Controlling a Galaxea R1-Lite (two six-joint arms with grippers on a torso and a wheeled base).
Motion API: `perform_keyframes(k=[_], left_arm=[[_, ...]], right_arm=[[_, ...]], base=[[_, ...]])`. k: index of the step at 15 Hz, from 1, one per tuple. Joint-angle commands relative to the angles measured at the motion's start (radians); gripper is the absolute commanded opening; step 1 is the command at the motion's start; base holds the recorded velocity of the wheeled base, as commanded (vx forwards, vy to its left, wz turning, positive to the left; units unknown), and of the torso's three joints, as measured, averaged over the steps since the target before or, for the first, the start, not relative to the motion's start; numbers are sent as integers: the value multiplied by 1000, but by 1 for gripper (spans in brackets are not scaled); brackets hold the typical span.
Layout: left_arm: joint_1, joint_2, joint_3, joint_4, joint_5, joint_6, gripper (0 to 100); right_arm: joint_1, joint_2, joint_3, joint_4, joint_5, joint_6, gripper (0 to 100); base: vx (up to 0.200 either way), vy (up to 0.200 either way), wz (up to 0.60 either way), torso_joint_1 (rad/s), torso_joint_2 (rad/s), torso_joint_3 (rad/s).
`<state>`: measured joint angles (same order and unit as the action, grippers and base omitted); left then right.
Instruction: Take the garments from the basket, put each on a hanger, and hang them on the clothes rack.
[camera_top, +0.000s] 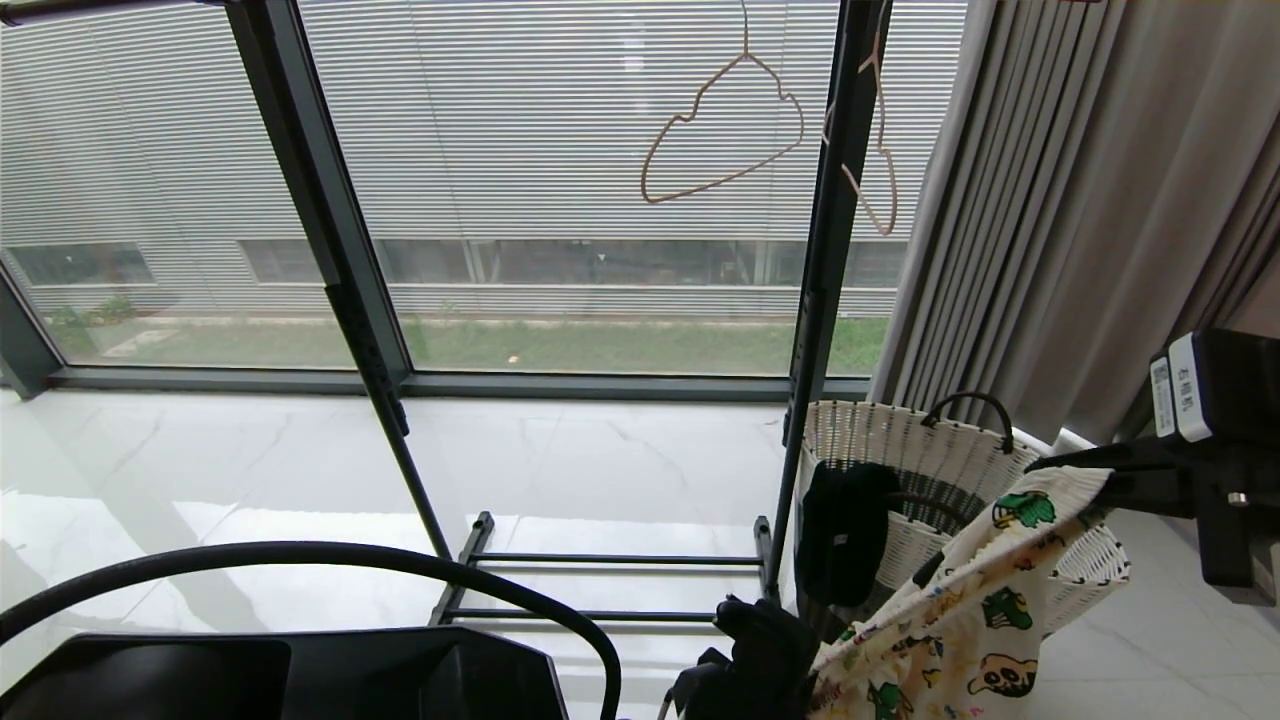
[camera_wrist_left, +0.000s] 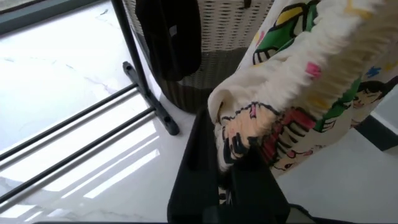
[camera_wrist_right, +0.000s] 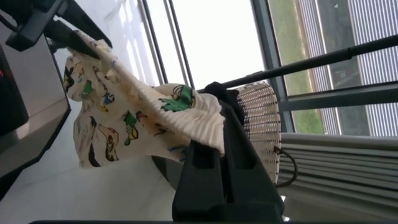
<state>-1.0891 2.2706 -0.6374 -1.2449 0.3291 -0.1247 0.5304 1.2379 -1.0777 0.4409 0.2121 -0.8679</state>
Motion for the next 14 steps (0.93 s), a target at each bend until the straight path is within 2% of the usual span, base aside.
perform_keyframes(k=[1, 2, 3, 5, 6, 9, 12, 13, 14], left_arm=[[0, -20, 24, -1, 2, -1, 0], [0, -28, 41, -4, 2, -1, 0], [2, -36, 110, -97, 5, 17, 0], [21, -33, 216, -255, 21, 119, 0], [71, -71, 325, -323, 18, 220, 0], [172, -207, 321, -314, 2, 231, 0], [273, -324, 317, -225, -10, 231, 0], [339, -411, 277, -96, -45, 226, 0], [364, -467, 243, 7, -65, 224, 0]], right_arm=[[-3, -5, 19, -1, 0, 0, 0], [-6, -9, 28, -1, 0, 1, 0], [-7, -15, 51, -2, 0, 23, 0], [-7, -15, 61, -4, -2, 52, 0], [-7, -15, 67, -14, -2, 70, 0], [-7, -20, 71, -19, 0, 70, 0], [-7, -18, 104, -63, 1, 75, 0], [-6, -17, 143, -116, 1, 107, 0], [-6, -15, 165, -142, 0, 125, 0]], base=[[0, 0, 0, 0, 0, 0], [0, 0, 0, 0, 0, 0], [0, 0, 0, 0, 0, 0], [0, 0, 0, 0, 0, 0], [0, 0, 0, 0, 0, 0], [0, 0, 0, 0, 0, 0], [0, 0, 0, 0, 0, 0], [0, 0, 0, 0, 0, 0], [0, 0, 0, 0, 0, 0]])
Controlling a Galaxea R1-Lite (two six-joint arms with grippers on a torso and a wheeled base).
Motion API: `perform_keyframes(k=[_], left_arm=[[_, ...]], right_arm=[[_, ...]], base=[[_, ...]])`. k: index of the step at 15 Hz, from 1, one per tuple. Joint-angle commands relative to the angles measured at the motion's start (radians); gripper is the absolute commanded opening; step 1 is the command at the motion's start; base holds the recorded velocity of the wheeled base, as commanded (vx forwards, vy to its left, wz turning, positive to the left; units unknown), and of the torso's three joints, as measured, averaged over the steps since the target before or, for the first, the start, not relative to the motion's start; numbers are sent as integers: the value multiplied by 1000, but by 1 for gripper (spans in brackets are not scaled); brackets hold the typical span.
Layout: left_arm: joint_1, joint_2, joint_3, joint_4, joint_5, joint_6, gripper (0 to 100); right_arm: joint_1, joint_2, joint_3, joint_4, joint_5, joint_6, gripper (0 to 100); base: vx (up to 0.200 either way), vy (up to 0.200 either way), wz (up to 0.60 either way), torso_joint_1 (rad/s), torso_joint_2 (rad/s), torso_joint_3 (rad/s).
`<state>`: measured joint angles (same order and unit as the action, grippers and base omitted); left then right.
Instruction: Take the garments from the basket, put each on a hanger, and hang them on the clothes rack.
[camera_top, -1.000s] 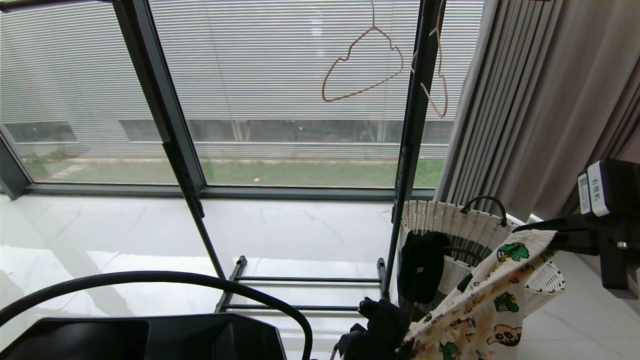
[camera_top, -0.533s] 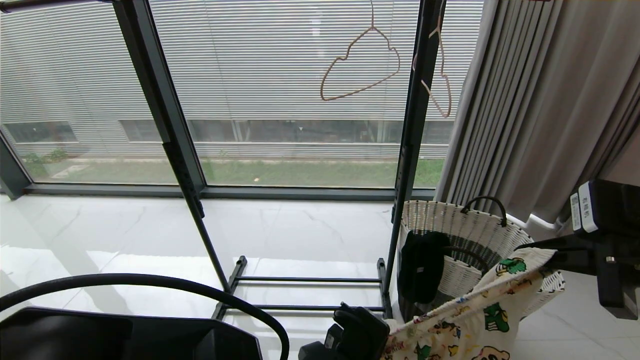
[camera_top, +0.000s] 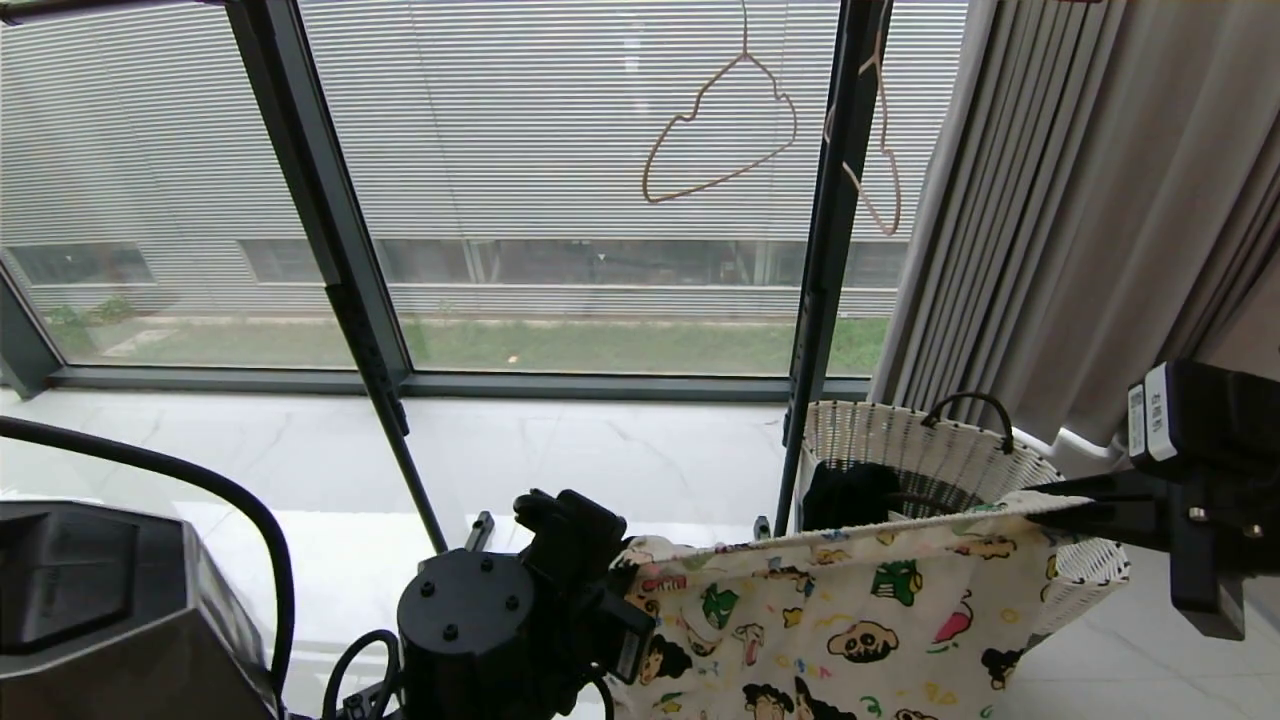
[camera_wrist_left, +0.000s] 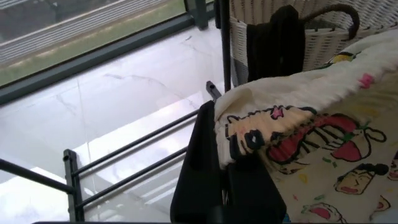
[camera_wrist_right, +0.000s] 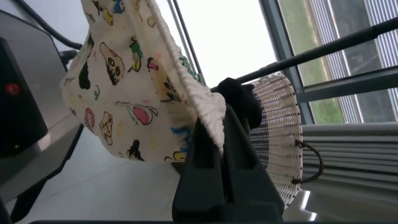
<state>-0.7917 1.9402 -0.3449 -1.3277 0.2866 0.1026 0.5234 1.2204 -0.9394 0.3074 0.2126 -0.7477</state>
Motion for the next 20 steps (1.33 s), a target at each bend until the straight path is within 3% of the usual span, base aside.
perform_keyframes(k=[1, 2, 3, 5, 6, 7, 11, 16, 18, 20], left_arm=[[86, -213, -114, 265, -66, -15, 0], [92, -262, -167, 397, -110, -32, 0], [101, -320, -261, 597, -173, -46, 0], [100, -392, -373, 867, -221, -46, 0], [98, -445, -430, 1053, -271, -44, 0], [95, -474, -456, 1141, -297, -44, 0], [98, -543, -508, 1183, -297, -46, 0], [118, -553, -597, 1182, -294, -40, 0], [134, -573, -617, 1196, -294, -40, 0], [134, -623, -632, 1308, -299, -40, 0]], right_arm=[[3, 5, 50, -37, -1, 22, 0], [3, 7, 60, -51, -1, 27, 0], [3, 13, 65, -68, -2, 30, 0], [1, 19, 65, -93, -2, 45, 0], [3, 28, 65, -130, -2, 65, 0], [3, 41, 63, -163, -2, 82, 0], [6, 110, 39, -291, -1, 91, 0], [13, 175, -81, -294, 1, 91, 0], [13, 183, -114, -294, -1, 133, 0], [13, 182, -122, -294, -1, 142, 0]], base=[[0, 0, 0, 0, 0, 0], [0, 0, 0, 0, 0, 0], [0, 0, 0, 0, 0, 0], [0, 0, 0, 0, 0, 0], [0, 0, 0, 0, 0, 0], [0, 0, 0, 0, 0, 0], [0, 0, 0, 0, 0, 0], [0, 0, 0, 0, 0, 0], [0, 0, 0, 0, 0, 0], [0, 0, 0, 0, 0, 0]])
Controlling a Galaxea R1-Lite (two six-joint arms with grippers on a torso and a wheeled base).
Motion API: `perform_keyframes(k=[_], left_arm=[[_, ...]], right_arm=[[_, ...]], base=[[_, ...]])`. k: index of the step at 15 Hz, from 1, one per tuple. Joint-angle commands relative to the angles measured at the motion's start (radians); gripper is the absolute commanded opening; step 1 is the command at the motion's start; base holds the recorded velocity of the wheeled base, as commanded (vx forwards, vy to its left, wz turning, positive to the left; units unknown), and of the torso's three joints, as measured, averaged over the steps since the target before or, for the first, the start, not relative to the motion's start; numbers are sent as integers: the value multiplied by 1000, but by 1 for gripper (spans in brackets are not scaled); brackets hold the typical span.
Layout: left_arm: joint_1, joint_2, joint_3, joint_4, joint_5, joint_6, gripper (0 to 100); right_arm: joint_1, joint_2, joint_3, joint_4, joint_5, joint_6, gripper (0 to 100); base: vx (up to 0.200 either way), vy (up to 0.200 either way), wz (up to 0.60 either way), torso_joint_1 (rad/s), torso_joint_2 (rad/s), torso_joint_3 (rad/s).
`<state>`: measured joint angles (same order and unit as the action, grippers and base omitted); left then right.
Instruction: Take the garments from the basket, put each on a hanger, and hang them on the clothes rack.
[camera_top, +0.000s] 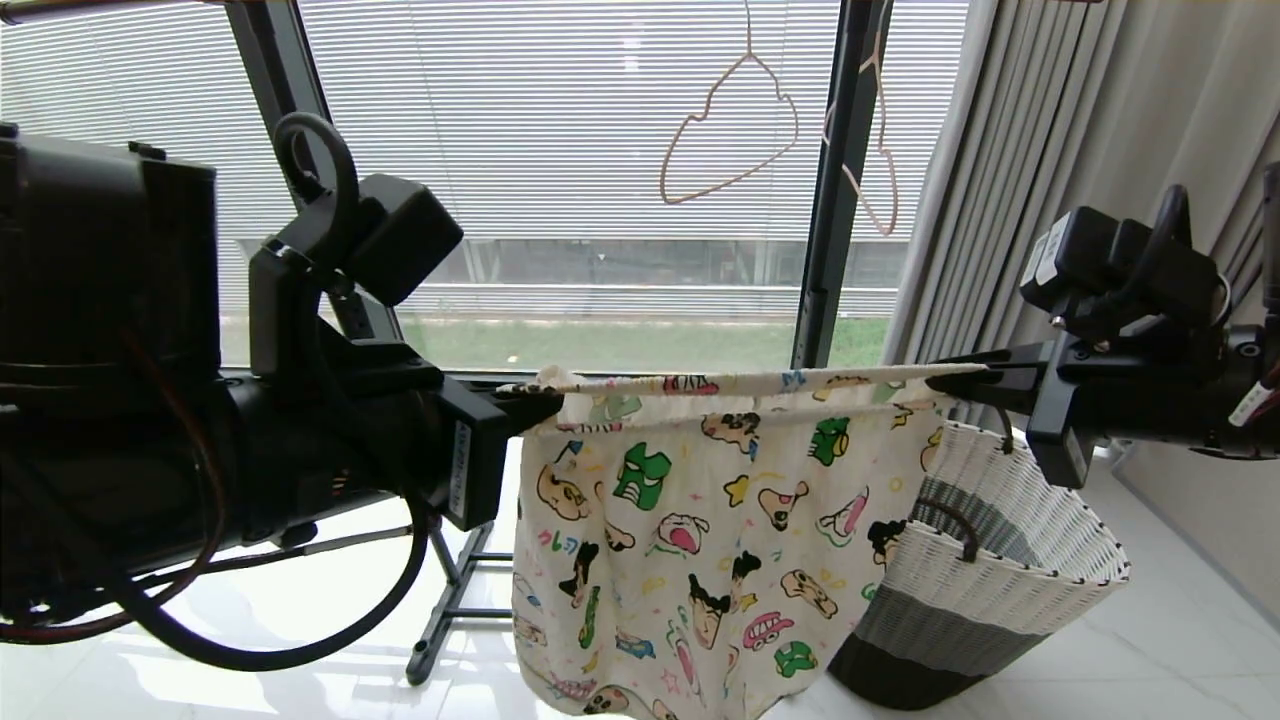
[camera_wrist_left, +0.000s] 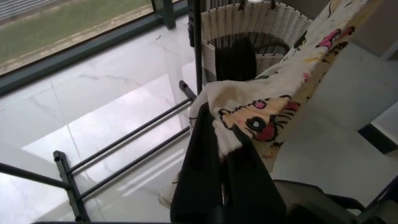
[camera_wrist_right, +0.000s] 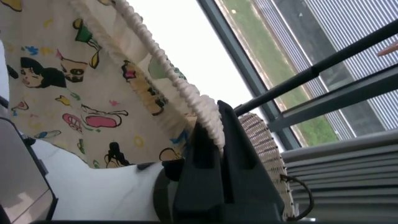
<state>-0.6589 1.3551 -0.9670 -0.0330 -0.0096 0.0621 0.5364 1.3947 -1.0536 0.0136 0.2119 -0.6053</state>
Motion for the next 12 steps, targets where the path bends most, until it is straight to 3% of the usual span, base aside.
perform_keyframes(k=[1, 2, 5, 7, 8, 10, 12], left_arm=[[-2, -47, -7, 22, -3, 1, 0], [-2, -44, -12, 21, -3, 13, 0], [-2, -5, -65, -25, -44, 146, 0], [-2, 36, -107, -71, -96, 156, 0], [-2, 79, -151, -84, -109, 154, 0], [-4, 108, -196, -84, -110, 154, 0], [-4, 107, -194, -84, -109, 139, 0]], right_arm=[[1, 3, -5, 2, 0, -1, 0], [1, -11, -2, 5, 0, -1, 0], [5, -108, 11, 74, 7, -1, 0], [51, -174, 11, 177, 15, 1, 0], [114, -220, 11, 252, 14, 1, 0], [180, -233, 11, 282, 6, 1, 0], [180, -215, 9, 279, 6, 2, 0]], base=[[0, 0, 0, 0, 0, 0], [0, 0, 0, 0, 0, 0], [0, 0, 0, 0, 0, 0], [0, 0, 0, 0, 0, 0], [0, 0, 0, 0, 0, 0], [0, 0, 0, 0, 0, 0], [0, 0, 0, 0, 0, 0]])
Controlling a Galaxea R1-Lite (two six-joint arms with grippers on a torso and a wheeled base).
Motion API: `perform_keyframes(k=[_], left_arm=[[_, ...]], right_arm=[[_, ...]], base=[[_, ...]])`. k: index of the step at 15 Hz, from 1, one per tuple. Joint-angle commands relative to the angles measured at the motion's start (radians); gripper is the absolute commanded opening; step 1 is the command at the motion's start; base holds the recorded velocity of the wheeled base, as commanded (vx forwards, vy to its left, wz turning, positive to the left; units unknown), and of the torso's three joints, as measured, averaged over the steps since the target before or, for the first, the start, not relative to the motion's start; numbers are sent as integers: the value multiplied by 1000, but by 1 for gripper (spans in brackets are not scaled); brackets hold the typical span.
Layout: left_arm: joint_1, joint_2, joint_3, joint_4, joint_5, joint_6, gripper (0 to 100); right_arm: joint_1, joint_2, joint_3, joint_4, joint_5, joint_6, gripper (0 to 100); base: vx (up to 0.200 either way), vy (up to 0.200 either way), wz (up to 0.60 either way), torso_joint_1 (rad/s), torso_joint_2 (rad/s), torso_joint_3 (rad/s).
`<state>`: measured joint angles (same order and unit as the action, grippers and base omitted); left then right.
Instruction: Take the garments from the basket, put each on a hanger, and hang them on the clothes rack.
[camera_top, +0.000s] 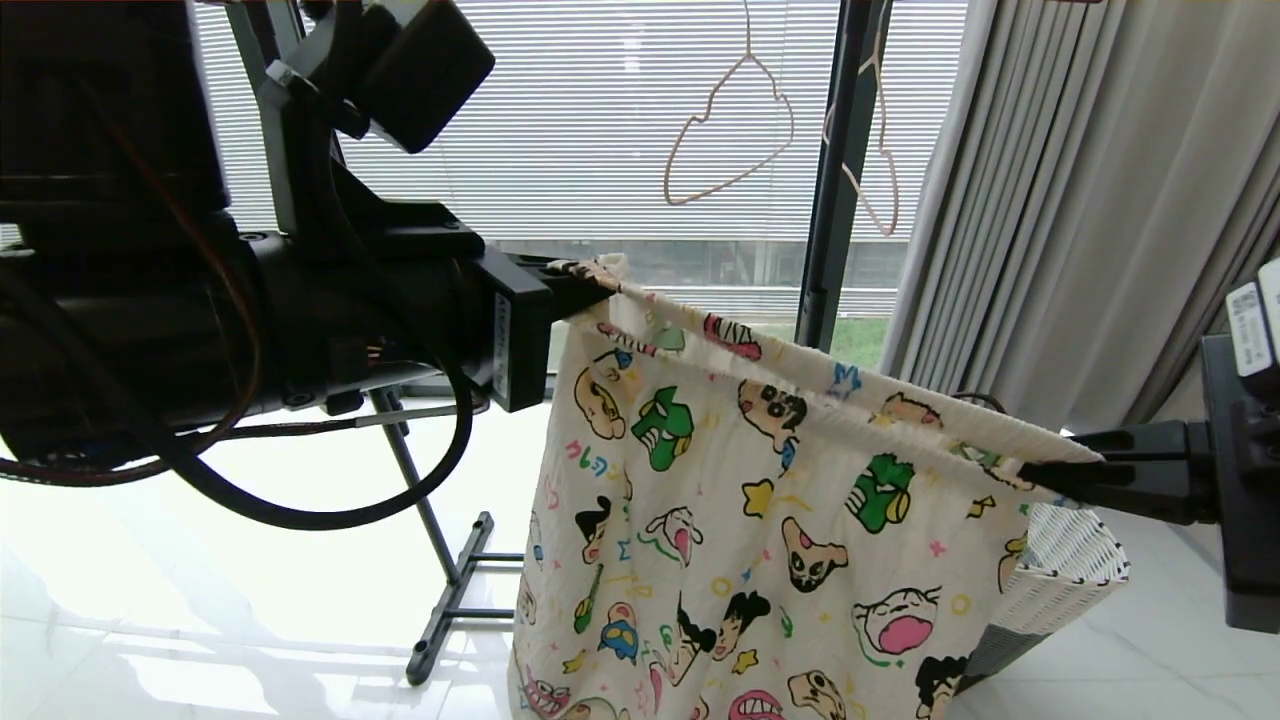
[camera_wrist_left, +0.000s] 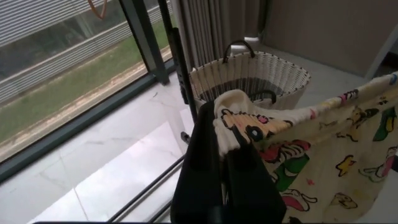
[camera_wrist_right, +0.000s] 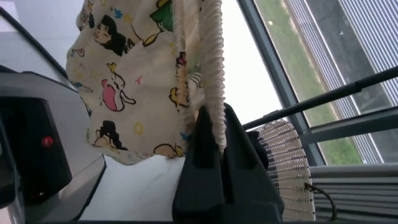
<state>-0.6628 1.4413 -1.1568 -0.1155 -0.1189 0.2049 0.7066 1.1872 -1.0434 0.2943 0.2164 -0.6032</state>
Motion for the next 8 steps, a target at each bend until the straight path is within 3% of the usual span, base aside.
perform_keyframes(k=[1, 4, 6, 8], left_arm=[[-5, 11, 3, 0, 10, -64, 0], [-69, -51, 45, 37, 125, -318, 0], [-176, -79, 109, 79, 216, -417, 0], [-273, -84, 206, 79, 306, -430, 0]], right_arm=[[-1, 6, -9, -10, 0, 14, 0], [-30, 117, -98, -119, -32, 161, 0], [-29, 189, -164, -161, -54, 189, 0], [-30, 226, -210, -167, -55, 189, 0]], base=[[0, 0, 0, 0, 0, 0], [0, 0, 0, 0, 0, 0], [0, 0, 0, 0, 0, 0], [0, 0, 0, 0, 0, 0]])
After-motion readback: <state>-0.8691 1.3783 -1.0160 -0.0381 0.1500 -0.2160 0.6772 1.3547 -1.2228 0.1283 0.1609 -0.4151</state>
